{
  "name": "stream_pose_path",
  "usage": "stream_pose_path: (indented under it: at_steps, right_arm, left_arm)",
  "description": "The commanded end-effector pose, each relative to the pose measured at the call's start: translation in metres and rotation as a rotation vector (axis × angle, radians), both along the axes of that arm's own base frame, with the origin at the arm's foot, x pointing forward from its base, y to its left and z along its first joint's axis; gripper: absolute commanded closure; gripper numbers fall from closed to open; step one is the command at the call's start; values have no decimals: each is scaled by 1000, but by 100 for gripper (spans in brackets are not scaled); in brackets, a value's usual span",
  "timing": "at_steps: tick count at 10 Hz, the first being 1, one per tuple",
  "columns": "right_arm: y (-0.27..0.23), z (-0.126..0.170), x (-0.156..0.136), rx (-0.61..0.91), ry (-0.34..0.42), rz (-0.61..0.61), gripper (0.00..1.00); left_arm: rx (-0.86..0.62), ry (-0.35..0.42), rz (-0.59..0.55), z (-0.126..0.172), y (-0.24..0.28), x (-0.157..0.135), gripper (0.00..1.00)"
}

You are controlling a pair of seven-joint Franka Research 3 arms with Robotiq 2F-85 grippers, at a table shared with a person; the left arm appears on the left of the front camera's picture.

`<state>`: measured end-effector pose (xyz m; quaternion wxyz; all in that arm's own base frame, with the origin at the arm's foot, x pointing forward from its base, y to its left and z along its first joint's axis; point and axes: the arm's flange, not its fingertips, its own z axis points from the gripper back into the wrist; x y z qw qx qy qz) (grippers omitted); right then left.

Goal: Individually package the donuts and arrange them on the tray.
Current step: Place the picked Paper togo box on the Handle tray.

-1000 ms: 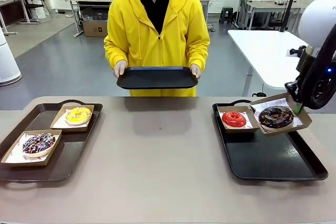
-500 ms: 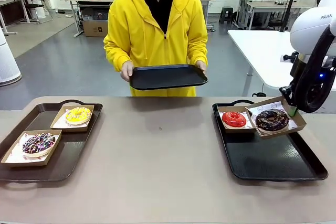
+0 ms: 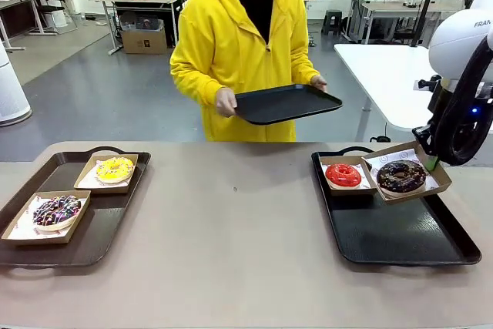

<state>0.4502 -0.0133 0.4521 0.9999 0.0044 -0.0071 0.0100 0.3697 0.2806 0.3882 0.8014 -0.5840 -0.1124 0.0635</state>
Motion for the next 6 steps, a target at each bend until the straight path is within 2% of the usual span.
stream_pose_path:
  at_steps: [1, 3, 6]
  right_arm:
    - [-8, -24, -1, -6, 19, 3, 99]
    - [-9, -48, -3, -2, 36, -36, 99]
    - [-11, -78, -1, 22, 82, -30, 99]
  left_arm:
    - [-6, -9, 7, 3, -2, -3, 3]
    - [-6, -9, 7, 3, -2, -3, 3]
    - [-6, -9, 7, 3, -2, -3, 3]
